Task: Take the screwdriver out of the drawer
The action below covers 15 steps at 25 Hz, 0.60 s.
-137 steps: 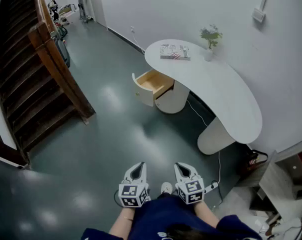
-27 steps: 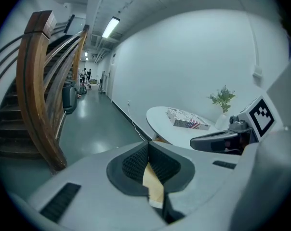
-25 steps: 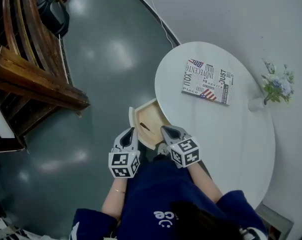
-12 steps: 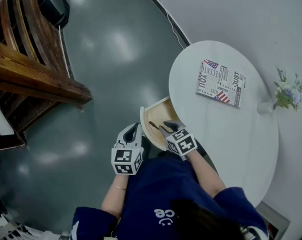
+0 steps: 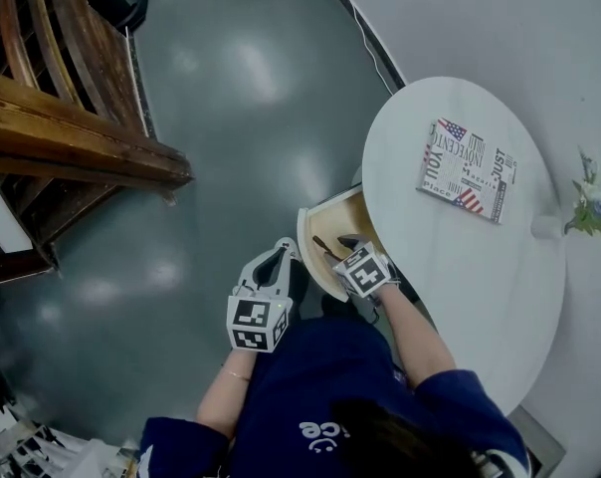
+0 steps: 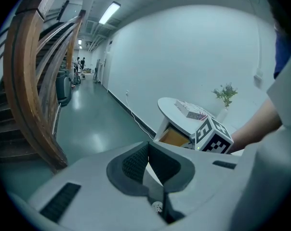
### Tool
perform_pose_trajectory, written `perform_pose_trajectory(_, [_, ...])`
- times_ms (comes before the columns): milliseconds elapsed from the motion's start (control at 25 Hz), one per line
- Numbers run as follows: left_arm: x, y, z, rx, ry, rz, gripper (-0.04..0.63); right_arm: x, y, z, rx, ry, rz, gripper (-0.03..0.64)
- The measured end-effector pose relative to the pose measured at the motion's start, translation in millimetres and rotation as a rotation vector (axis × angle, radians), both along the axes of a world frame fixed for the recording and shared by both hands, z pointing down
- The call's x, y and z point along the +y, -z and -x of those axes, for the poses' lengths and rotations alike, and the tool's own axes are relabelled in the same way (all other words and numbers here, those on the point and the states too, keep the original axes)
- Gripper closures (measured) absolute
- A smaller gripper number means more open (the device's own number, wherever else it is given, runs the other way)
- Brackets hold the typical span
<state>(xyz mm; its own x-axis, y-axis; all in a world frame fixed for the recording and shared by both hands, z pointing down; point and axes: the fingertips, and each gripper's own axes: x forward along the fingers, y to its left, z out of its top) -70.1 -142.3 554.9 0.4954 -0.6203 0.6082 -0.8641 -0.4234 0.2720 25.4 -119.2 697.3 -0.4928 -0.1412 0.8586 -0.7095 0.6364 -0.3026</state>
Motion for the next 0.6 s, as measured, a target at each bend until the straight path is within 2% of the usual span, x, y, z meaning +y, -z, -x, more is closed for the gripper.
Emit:
perform_pose_trajectory(280, [4.4, -15.7, 9.5, -0.014, 0.000, 0.049, 0.591, 5.5, -31.8, 9.7, 0.042, 0.180, 0.029, 0.393])
perform_pose_trajectory(600, [-0.3, -31.8, 18.5, -0.030, 0.010, 0.083, 0.591, 9.6, -67.4, 11.5, 0.083, 0.296, 0.074, 0.377])
